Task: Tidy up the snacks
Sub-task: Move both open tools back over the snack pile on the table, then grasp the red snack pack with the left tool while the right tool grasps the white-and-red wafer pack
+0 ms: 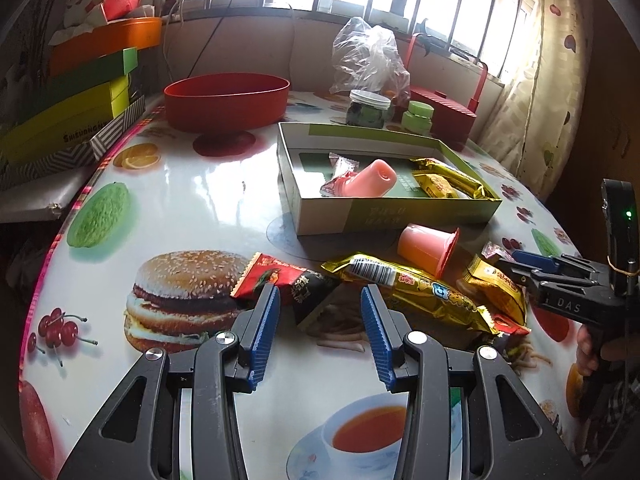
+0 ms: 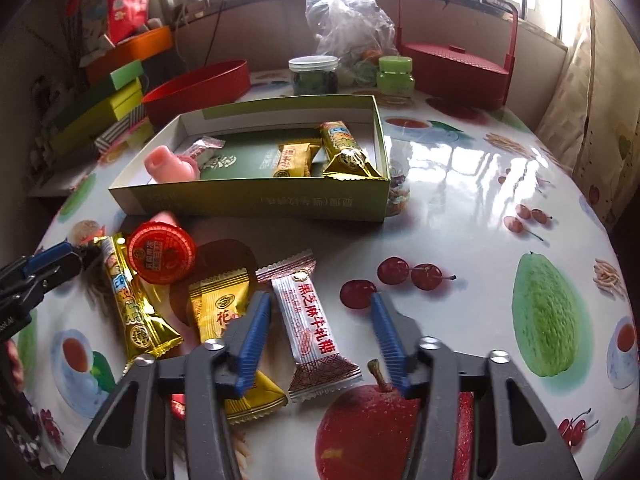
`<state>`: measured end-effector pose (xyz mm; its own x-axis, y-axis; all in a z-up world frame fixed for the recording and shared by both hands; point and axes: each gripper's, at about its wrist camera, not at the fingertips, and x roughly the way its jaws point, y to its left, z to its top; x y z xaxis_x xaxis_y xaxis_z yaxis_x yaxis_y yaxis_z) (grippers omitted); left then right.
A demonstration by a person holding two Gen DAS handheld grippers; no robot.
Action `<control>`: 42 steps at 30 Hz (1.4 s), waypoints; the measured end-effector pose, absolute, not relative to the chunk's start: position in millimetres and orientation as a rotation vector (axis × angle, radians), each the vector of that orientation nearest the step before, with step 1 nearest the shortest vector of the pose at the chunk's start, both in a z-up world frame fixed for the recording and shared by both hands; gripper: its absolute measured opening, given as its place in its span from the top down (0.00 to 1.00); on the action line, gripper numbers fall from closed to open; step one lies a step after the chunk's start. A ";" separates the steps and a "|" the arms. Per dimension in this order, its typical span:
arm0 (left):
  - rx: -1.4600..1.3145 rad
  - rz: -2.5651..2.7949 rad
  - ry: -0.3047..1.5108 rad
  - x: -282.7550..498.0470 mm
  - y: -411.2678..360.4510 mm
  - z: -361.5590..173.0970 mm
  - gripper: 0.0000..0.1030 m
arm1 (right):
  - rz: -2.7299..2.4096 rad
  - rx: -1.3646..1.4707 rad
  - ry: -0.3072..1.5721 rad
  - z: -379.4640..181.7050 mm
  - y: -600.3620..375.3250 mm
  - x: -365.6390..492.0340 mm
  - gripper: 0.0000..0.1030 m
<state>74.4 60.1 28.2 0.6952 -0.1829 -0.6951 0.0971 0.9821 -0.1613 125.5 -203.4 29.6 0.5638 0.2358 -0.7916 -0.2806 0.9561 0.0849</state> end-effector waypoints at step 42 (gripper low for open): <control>-0.063 0.033 0.885 103.9 87.3 13.6 0.57 | 0.451 -0.056 0.918 30.3 -174.8 94.7 0.81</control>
